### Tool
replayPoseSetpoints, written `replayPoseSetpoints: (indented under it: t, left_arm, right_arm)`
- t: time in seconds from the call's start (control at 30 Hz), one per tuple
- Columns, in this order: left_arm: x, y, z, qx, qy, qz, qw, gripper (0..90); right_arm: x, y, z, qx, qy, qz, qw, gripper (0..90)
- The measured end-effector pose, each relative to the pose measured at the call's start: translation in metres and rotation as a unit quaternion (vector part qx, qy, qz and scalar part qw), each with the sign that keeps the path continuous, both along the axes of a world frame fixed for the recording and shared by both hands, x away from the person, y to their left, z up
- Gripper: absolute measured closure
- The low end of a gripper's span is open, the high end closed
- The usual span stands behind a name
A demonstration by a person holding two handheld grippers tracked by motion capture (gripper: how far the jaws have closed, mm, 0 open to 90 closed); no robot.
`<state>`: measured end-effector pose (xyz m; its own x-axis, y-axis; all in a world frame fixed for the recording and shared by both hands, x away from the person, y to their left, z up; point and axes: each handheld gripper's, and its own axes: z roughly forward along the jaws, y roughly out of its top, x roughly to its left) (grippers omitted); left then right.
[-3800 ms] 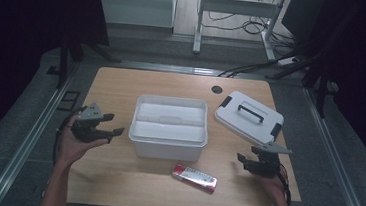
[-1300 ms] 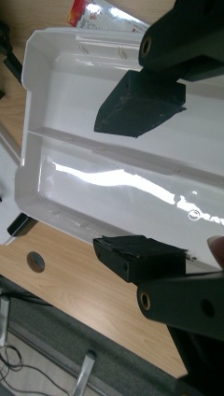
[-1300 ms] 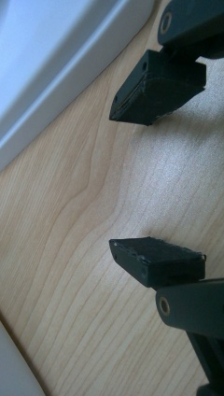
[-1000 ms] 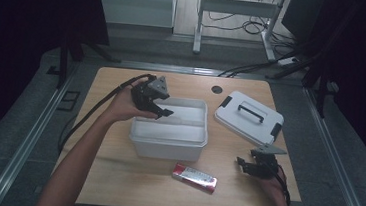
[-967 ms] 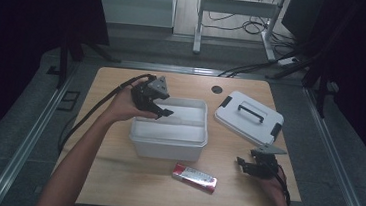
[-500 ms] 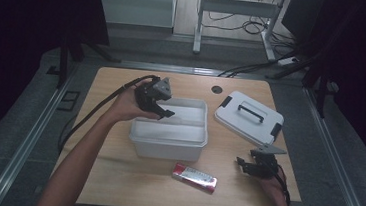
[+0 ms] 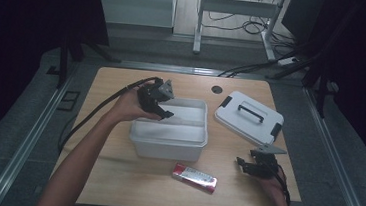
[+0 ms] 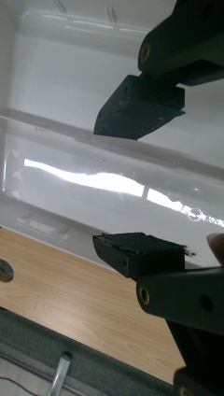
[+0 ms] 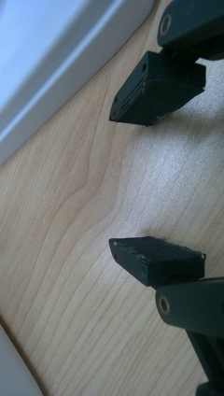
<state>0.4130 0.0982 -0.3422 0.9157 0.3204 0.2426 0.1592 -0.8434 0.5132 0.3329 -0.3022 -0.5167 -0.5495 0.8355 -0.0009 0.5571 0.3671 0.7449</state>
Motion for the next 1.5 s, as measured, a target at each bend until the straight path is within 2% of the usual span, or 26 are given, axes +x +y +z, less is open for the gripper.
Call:
replayPoseSetpoints:
  t: [0.37,0.5,0.57,0.77,0.97,1.5]
  left_arm:
    - [0.002,-0.005,-0.006,0.015,0.007,0.001,0.9999,41.7]
    - [0.002,-0.005,-0.005,0.012,0.012,-0.001,0.9999,41.9]
    - [0.002,-0.007,-0.004,0.024,0.008,0.002,0.9997,42.0]
    - [0.001,-0.012,-0.003,0.033,0.005,-0.003,0.9994,42.0]
    - [0.002,-0.017,-0.009,0.046,0.010,-0.004,0.9989,42.2]
    - [0.006,-0.023,-0.016,0.058,0.024,-0.012,0.9979,42.8]
  right_arm:
    - [0.000,0.000,0.000,0.001,0.001,0.000,1.0000,32.6]
    - [0.000,0.000,0.000,0.002,0.002,0.000,1.0000,32.7]
    - [0.000,0.000,0.000,0.002,0.002,0.000,1.0000,32.7]
    - [0.000,0.000,0.000,0.002,0.002,0.000,1.0000,32.7]
    - [0.000,-0.001,0.000,0.004,0.002,0.000,1.0000,32.7]
    - [0.001,-0.002,0.000,0.004,0.003,-0.001,1.0000,32.8]
